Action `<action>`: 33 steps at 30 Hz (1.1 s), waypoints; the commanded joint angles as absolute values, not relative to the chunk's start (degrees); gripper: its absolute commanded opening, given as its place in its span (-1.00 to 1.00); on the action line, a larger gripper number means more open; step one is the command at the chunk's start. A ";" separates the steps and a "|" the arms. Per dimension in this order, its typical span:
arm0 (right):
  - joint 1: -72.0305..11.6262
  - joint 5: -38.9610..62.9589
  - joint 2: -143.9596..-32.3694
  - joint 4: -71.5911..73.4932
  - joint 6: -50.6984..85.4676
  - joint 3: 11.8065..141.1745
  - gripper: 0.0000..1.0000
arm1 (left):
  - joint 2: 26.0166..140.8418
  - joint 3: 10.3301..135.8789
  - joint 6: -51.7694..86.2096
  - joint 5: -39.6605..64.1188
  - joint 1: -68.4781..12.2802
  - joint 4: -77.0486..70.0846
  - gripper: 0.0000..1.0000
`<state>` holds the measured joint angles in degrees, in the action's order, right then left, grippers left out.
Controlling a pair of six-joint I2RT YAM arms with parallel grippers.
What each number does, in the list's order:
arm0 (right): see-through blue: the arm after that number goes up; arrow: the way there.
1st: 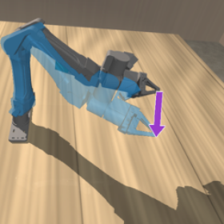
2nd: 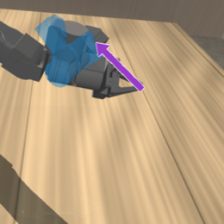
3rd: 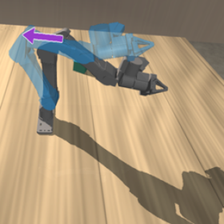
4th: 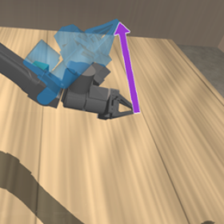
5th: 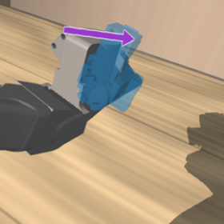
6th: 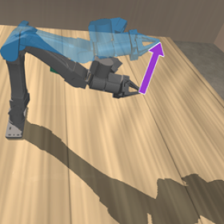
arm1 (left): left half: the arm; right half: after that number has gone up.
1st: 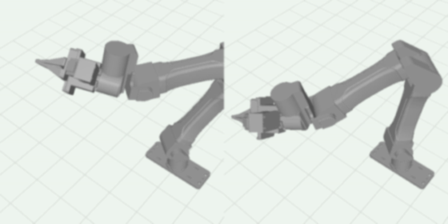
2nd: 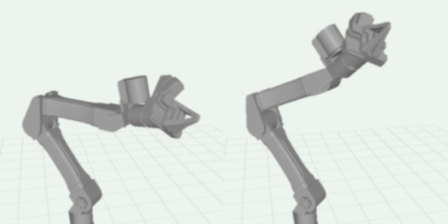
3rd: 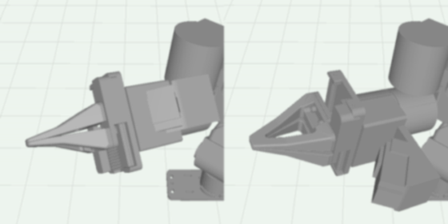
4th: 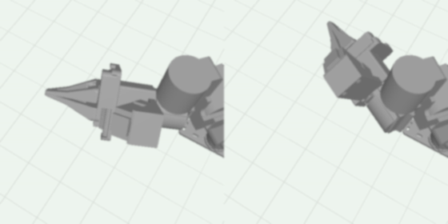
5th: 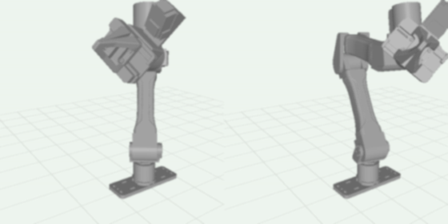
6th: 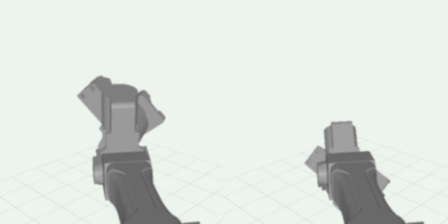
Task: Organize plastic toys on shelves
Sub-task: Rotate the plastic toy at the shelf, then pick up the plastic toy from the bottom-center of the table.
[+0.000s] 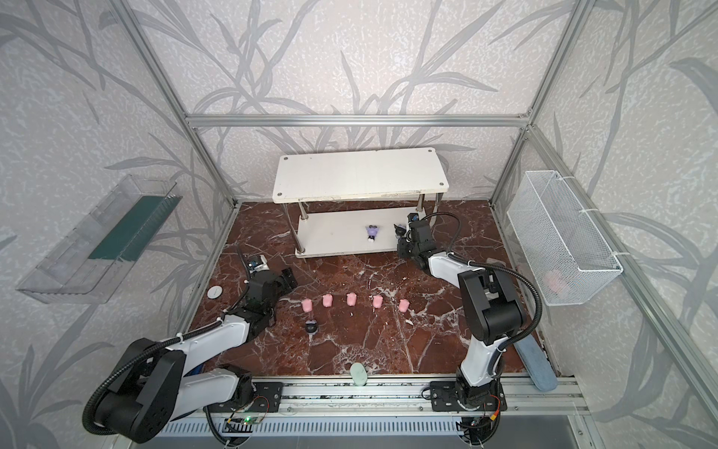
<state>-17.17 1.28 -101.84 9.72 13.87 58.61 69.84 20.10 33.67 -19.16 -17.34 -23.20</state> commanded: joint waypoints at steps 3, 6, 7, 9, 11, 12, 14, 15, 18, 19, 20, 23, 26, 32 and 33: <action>-17.60 4.69 -95.54 11.11 14.77 55.64 -0.24 | 67.92 20.37 35.17 -18.74 -17.05 -22.23 0.68; -19.46 5.11 -92.20 10.41 14.40 53.45 -0.23 | 65.41 20.68 35.66 -17.46 -17.18 -18.97 0.68; -20.24 4.95 -91.16 9.95 14.19 52.79 -0.23 | 64.22 20.77 36.16 -17.25 -17.35 -17.47 0.68; -22.31 4.38 -87.95 8.70 13.64 50.80 -0.23 | 60.34 21.29 36.47 -16.10 -18.06 -12.29 0.68; -24.12 3.61 -84.88 7.80 13.41 48.47 -0.23 | 56.19 22.34 36.91 -16.17 -19.71 -5.94 0.67; -24.96 3.43 -83.13 7.29 13.56 47.00 -0.23 | 53.90 22.52 37.37 -16.57 -21.02 -3.05 0.67; -26.04 3.24 -79.93 6.59 14.10 44.43 -0.23 | 49.50 22.53 38.09 -17.88 -24.39 1.98 0.67; -26.59 3.08 -78.03 6.08 14.27 43.16 -0.23 | 47.12 22.65 38.74 -19.30 -26.82 5.09 0.67; -27.84 2.45 -73.07 4.59 14.74 40.03 -0.23 | 41.69 23.49 40.78 -24.65 -34.30 13.97 0.68; -28.14 2.08 -71.47 4.10 14.81 39.07 -0.23 | 40.17 23.97 41.66 -26.67 -37.25 17.13 0.68; -28.44 1.96 -70.24 3.76 14.88 38.36 -0.23 | 39.16 24.37 42.69 -28.58 -39.81 19.77 0.68; -28.73 2.17 -67.60 3.83 15.40 36.17 -0.22 | 37.56 25.59 46.55 -33.88 -48.33 27.08 0.68; -28.73 2.96 -66.37 5.40 16.07 33.94 -0.21 | 38.66 26.92 52.21 -39.10 -57.51 34.05 0.69; -28.74 3.99 -64.67 7.82 16.74 30.95 -0.18 | 45.19 29.42 66.21 -47.33 -74.13 44.17 0.77; -28.74 4.28 -64.26 7.88 17.02 30.72 -0.17 | 46.49 29.64 68.13 -47.42 -75.70 44.67 0.77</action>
